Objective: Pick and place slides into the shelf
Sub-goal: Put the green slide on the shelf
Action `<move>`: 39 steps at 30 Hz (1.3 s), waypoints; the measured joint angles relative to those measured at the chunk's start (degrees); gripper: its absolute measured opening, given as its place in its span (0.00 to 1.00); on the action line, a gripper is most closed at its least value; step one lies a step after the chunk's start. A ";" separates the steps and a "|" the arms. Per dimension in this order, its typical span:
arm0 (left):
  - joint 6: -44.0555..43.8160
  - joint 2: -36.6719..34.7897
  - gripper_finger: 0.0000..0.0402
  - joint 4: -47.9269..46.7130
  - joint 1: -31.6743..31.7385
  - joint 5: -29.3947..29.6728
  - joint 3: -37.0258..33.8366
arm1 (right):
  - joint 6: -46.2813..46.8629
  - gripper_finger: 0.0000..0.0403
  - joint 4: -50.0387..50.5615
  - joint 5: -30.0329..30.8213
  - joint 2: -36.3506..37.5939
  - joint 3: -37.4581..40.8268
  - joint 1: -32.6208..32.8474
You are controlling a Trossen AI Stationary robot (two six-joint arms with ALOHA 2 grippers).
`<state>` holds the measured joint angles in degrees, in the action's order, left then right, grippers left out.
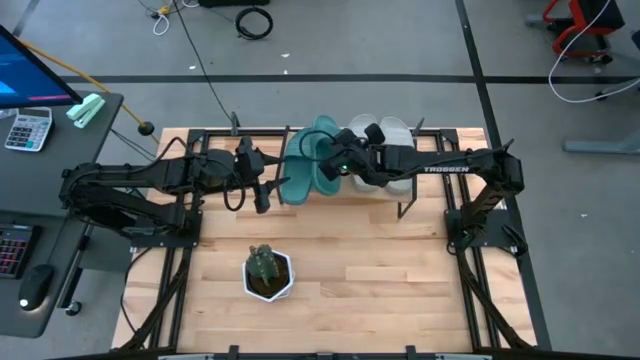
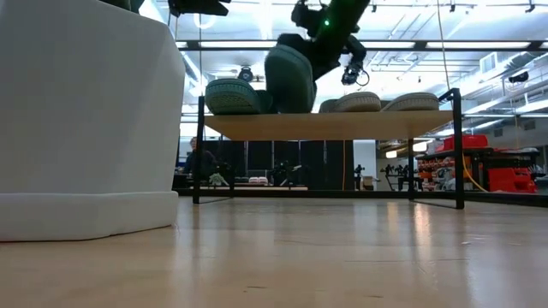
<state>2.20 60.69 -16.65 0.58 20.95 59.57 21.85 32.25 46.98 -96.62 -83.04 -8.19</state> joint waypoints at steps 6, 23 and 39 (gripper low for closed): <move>0.02 0.00 0.57 -1.15 0.00 0.00 0.00 | 0.11 0.02 2.07 0.37 0.18 0.87 -0.08; 0.00 0.02 0.57 -1.24 0.00 0.04 0.00 | -5.51 0.02 8.36 5.85 0.29 0.82 0.86; -0.09 0.02 0.58 -1.17 0.00 1.09 0.00 | -10.09 0.02 8.42 7.14 0.26 0.82 0.94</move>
<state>2.11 60.71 -17.82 0.58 22.04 59.57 11.76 40.66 54.12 -96.36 -82.21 -7.25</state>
